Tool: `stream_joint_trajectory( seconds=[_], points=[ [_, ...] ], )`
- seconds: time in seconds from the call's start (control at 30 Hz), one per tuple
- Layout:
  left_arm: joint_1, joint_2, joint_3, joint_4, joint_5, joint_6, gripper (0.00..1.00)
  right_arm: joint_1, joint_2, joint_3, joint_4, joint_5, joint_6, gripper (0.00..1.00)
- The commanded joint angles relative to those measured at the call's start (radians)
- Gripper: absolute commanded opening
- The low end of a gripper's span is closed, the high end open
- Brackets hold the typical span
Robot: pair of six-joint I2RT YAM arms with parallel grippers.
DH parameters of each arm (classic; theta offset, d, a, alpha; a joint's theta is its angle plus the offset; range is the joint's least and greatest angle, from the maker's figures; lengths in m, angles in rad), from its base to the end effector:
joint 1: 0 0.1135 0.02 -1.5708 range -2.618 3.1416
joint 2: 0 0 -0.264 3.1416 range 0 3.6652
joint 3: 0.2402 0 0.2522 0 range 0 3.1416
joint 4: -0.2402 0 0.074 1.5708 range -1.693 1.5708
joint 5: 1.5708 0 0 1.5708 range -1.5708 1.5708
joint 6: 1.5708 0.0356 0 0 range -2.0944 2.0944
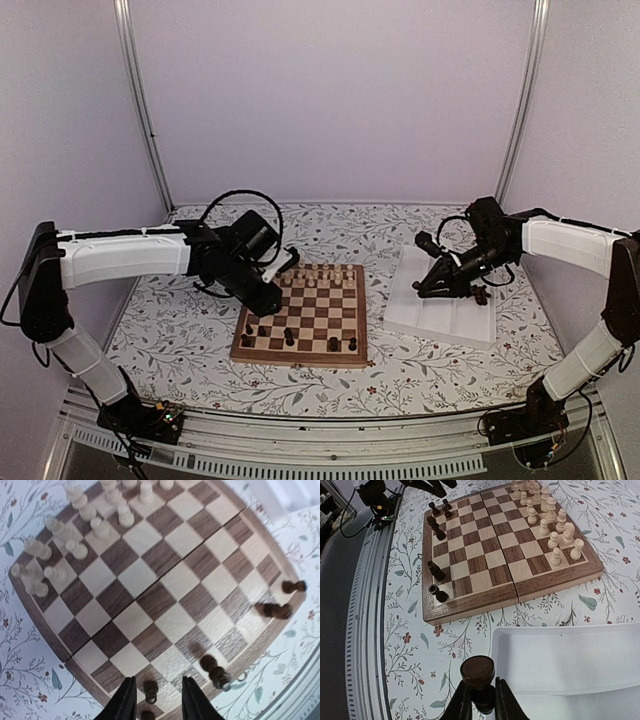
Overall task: Set up the chess pieces on the board
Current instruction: Place the chess piece on the chessboard.
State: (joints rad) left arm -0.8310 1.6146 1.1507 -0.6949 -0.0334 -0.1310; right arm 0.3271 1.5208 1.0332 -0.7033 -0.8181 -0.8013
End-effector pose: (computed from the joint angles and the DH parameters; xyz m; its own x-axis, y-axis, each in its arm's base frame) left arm 0.2175 -0.2366 0.2209 -0.7077 0.5817 -0.4010 0.6423 0.7662 -0.0220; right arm 0.2642 0.1171 0.2241 -0.2701 -0.6101 -0.7449 -0.9628 0.1756 0.2053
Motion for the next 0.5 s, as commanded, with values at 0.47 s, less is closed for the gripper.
stream_joint_trajectory(
  seconds=[0.47],
  points=[
    [-0.019, 0.022, -0.015, 0.819, 0.449, -0.445, 0.42, 0.292, 0.176, 0.398, -0.130, 0.165, 0.052, 0.15]
  ],
)
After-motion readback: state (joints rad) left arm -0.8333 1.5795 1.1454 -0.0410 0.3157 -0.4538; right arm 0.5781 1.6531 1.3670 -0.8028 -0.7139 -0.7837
